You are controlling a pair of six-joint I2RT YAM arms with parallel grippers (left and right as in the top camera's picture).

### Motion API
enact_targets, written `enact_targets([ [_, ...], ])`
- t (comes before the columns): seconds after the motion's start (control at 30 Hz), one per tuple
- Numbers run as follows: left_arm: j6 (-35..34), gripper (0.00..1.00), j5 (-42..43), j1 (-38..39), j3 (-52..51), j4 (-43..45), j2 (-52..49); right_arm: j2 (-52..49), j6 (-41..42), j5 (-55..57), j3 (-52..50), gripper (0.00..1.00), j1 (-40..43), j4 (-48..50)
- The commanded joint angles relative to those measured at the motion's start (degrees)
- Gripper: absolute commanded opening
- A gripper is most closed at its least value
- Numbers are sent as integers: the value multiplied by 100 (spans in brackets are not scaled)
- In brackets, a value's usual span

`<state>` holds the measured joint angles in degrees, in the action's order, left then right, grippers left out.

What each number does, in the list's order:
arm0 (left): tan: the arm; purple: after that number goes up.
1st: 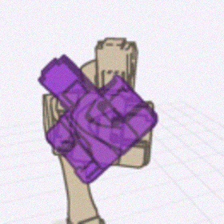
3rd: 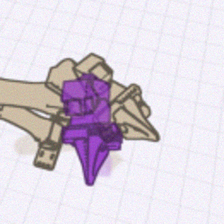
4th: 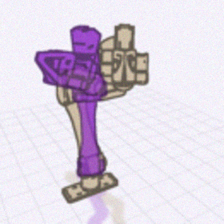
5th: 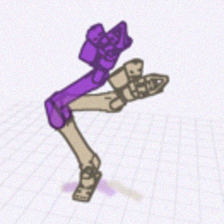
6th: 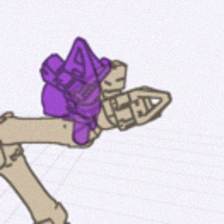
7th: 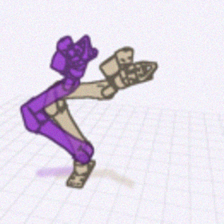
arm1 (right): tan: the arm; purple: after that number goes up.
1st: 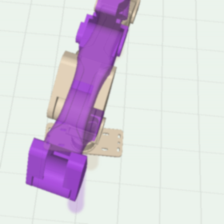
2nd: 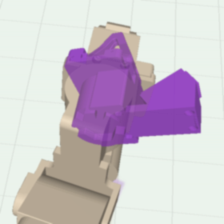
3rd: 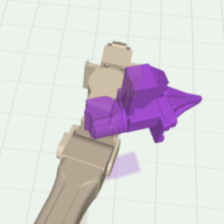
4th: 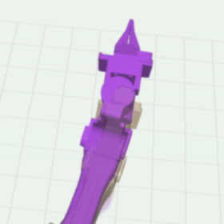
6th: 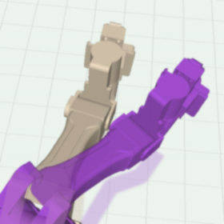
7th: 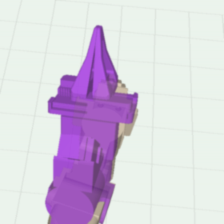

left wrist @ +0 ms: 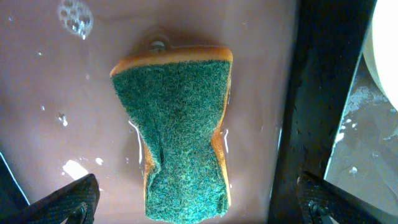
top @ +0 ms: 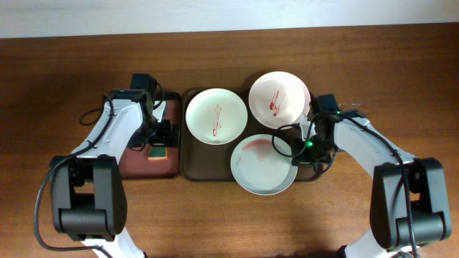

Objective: Clean dirty plates on tray and stack at the side
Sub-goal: 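Return the sponge to the small tray with the left gripper, then lift the cleaned plate with the right gripper and place it right of the tray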

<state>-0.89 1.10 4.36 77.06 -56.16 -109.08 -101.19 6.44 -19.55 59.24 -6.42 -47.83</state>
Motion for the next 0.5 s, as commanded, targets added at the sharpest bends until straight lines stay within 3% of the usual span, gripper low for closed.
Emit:
enact_targets([
  [0.0,28,100,66,-39,87,-4,13,776,-17,535,498,4,-37,-173],
  [0.13,28,100,66,-39,87,-2,13,1399,-13,1838,800,4,-131,-256],
  [0.2,28,100,68,-39,87,0,13,1585,13,3126,868,4,-581,-240],
  [0.47,28,100,66,-39,87,13,13,1596,136,7978,872,4,-3368,96],
])
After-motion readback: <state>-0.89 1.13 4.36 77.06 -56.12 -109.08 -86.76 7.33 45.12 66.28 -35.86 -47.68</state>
